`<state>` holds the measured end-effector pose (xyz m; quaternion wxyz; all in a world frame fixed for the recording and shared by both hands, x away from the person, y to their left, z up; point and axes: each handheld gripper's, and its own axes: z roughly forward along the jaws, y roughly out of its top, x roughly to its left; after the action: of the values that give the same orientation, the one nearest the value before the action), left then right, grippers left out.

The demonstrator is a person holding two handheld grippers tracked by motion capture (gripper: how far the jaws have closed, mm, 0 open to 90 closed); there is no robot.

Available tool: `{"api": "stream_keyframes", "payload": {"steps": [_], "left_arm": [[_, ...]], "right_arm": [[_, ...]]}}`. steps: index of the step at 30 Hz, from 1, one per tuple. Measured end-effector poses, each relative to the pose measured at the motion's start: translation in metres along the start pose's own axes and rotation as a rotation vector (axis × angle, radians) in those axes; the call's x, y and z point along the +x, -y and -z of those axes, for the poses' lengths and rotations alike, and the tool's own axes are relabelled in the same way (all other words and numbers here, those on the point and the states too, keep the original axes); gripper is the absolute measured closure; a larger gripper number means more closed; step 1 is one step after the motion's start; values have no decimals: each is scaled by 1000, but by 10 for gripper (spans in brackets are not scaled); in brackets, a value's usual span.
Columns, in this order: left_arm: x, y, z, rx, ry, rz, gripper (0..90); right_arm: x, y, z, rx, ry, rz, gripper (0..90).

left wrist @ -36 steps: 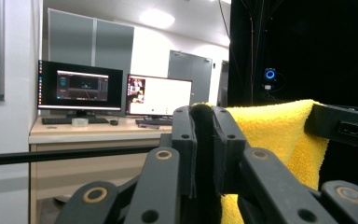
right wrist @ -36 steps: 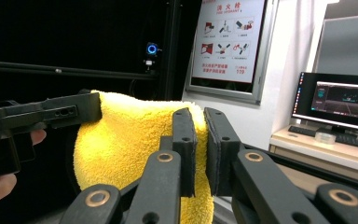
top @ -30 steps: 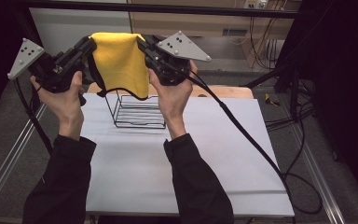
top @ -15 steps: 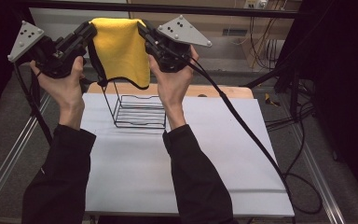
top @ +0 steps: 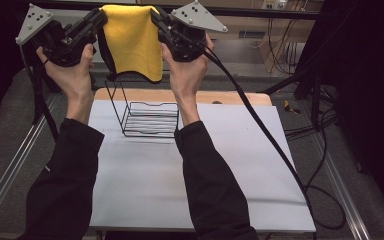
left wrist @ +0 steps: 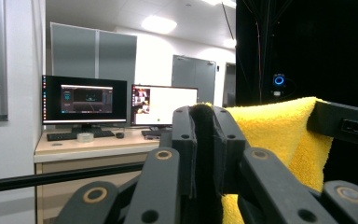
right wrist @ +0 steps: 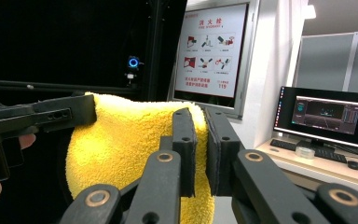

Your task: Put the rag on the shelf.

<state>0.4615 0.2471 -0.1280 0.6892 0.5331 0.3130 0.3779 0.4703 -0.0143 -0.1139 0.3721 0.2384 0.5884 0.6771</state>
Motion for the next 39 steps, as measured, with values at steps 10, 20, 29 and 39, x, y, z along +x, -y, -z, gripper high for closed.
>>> {"api": "stream_keyframes", "payload": {"steps": [10,20,29,39], "left_arm": [[15,11,-17,28,12,4,810],[23,23,-22,52,7,-24,810],[31,36,-19,87,1,-5,810],[41,51,-23,136,-19,-45,811]], "right_arm": [[-11,9,-16,37,7,8,840],[-20,21,-28,66,1,12,839],[-17,33,-36,97,-16,35,839],[-18,51,-43,153,-31,27,838]]}}
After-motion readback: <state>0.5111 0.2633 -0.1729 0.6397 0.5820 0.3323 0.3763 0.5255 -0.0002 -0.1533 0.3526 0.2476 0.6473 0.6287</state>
